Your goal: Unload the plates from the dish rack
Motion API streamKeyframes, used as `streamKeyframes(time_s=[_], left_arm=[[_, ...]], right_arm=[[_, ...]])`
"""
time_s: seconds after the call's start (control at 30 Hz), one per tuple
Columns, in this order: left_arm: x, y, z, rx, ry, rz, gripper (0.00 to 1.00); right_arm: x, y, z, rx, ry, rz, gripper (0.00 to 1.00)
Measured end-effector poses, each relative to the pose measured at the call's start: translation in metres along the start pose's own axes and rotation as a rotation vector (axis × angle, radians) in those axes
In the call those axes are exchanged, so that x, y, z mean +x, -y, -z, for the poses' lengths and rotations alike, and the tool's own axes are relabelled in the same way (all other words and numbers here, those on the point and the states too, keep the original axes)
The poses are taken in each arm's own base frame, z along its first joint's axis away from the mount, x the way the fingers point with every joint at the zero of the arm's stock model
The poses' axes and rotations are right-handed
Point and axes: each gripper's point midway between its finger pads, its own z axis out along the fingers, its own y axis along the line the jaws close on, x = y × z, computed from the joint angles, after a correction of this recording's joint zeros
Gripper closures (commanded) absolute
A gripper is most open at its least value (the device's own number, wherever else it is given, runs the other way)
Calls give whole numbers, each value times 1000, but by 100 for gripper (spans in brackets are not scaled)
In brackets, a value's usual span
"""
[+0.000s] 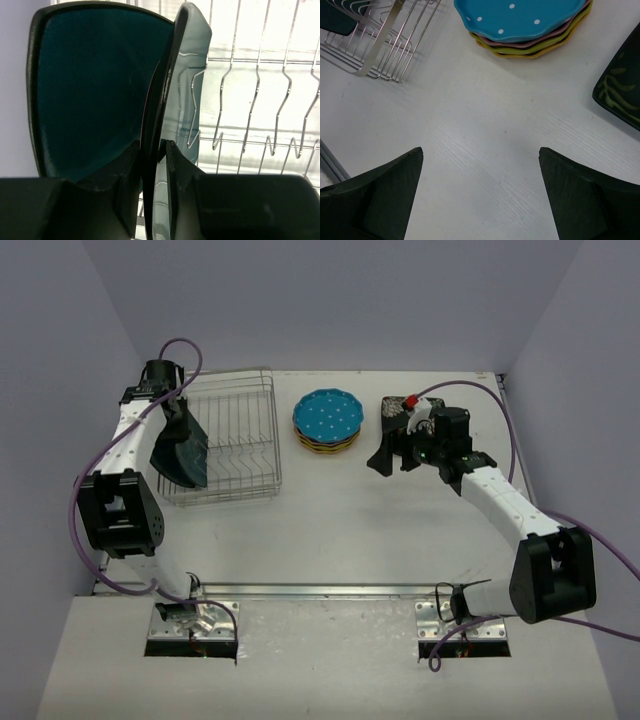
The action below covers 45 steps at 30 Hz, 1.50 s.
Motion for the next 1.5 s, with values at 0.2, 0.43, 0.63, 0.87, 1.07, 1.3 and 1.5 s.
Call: streamKeyframes(time_s=[0.2, 0.43, 0.63, 0.87, 1.07, 1.3, 1.5], left_arm=[[-3, 8, 6, 52, 9, -1, 100], [-4, 8, 22, 77, -9, -53, 100], [-34, 2, 65, 91, 93, -87, 100], [-72, 25, 136, 269, 294, -90, 100], [-60, 74, 179, 584, 359, -82, 100], [-12, 141, 195, 1008, 214, 30, 100], [9, 176, 204, 1182, 118, 37, 100]], right_arm=[[0, -9, 0, -43, -3, -47, 2], [-7, -21, 0, -104, 38, -80, 2], [-11, -27, 0, -134, 51, -92, 2], [-17, -33, 1, -161, 63, -122, 1], [-36, -52, 3, -251, 115, -251, 1], [-46, -81, -14, -379, 126, -401, 4], [-36, -138, -37, -491, 36, -338, 8]])
